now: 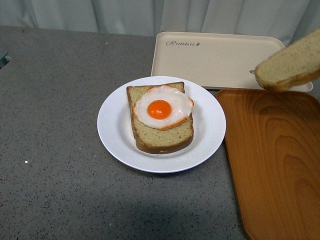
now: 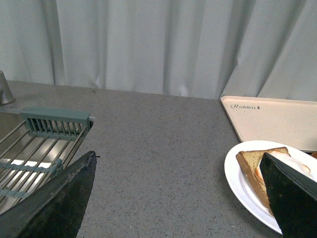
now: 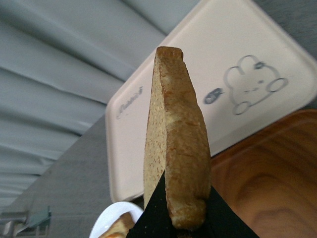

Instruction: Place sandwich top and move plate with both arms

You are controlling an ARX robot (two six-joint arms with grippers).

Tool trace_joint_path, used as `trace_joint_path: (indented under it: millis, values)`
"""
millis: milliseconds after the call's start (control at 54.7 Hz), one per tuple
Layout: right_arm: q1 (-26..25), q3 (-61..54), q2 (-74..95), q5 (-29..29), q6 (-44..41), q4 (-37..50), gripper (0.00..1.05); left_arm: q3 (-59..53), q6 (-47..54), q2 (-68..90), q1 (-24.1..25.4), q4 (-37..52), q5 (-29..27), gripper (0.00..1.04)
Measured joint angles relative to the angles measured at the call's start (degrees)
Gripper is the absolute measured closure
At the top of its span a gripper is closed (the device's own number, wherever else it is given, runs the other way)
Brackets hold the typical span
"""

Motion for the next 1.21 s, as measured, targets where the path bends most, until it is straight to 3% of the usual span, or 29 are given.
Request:
trace_joint_path:
  millis: [402, 658, 1042, 1206]
  values:
    - [18.38, 5.46, 2.89, 1.53, 3.48, 4.33, 1.02, 0.00, 0.00, 0.00, 0.00, 0.00, 0.00, 0.06]
    - [26.21, 9.03, 12.61, 3.23, 3.72, 4.50, 1.02, 0.00, 0.00, 0.00, 0.00, 0.00, 0.00, 0.06]
    - [27.47, 4.48, 15.74, 5.01, 1.36, 5.90, 1.02, 0.00, 0.00, 0.00, 0.00, 0.00, 0.00, 0.06]
    - [25.70, 3.37, 15.67, 6.25, -0.85, 3.82, 0.75, 0.00, 0.00, 0.00, 0.00, 0.00, 0.00, 0.06]
